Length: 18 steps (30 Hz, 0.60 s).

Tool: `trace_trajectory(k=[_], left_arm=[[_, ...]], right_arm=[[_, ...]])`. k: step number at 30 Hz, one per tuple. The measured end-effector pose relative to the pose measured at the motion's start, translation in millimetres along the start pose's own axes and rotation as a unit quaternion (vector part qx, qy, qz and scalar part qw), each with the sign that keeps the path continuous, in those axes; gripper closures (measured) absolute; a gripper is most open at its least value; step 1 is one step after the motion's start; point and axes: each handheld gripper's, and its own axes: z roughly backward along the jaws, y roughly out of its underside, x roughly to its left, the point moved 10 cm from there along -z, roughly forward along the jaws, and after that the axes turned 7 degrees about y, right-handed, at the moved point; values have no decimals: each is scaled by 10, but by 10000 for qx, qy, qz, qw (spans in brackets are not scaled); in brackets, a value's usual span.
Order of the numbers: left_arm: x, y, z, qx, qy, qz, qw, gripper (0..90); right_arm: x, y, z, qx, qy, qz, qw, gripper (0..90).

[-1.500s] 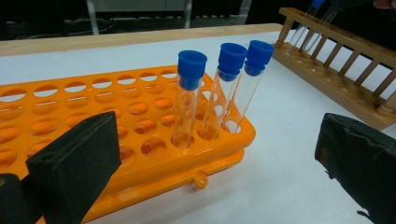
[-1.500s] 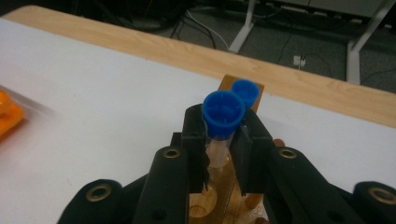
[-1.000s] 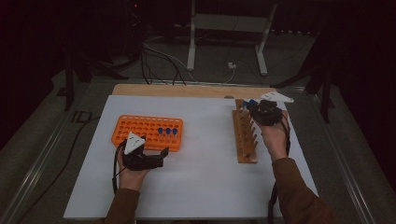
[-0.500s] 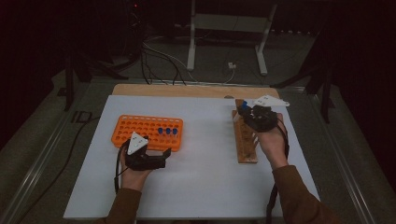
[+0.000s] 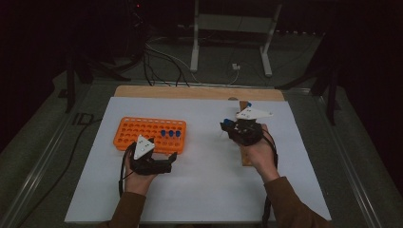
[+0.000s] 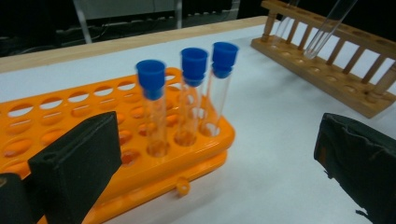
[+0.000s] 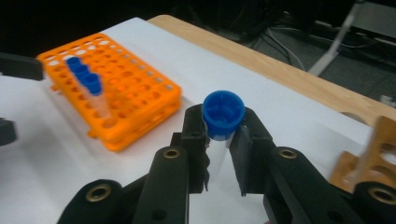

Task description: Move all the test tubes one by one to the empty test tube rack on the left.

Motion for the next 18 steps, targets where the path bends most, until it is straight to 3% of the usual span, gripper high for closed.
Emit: trace_trajectory(k=[3,6,13,18], left_arm=[[-65,-60,5,-44,-95,-171,9998,20],[-176,-141,3,-77,-59,-328,9994,21],[-494,-245,-80,-31,306,-596,9977,38],[-671,-279,-207,102,418,-884,9952,158]], right_arm=[[109,3,3,22,-166,6,9999,767],[205,11,-1,59,-299,-23,9995,767],[457,17,-2,129,-672,-45,9976,767],[621,6,-4,136,-920,-15,9957,766]])
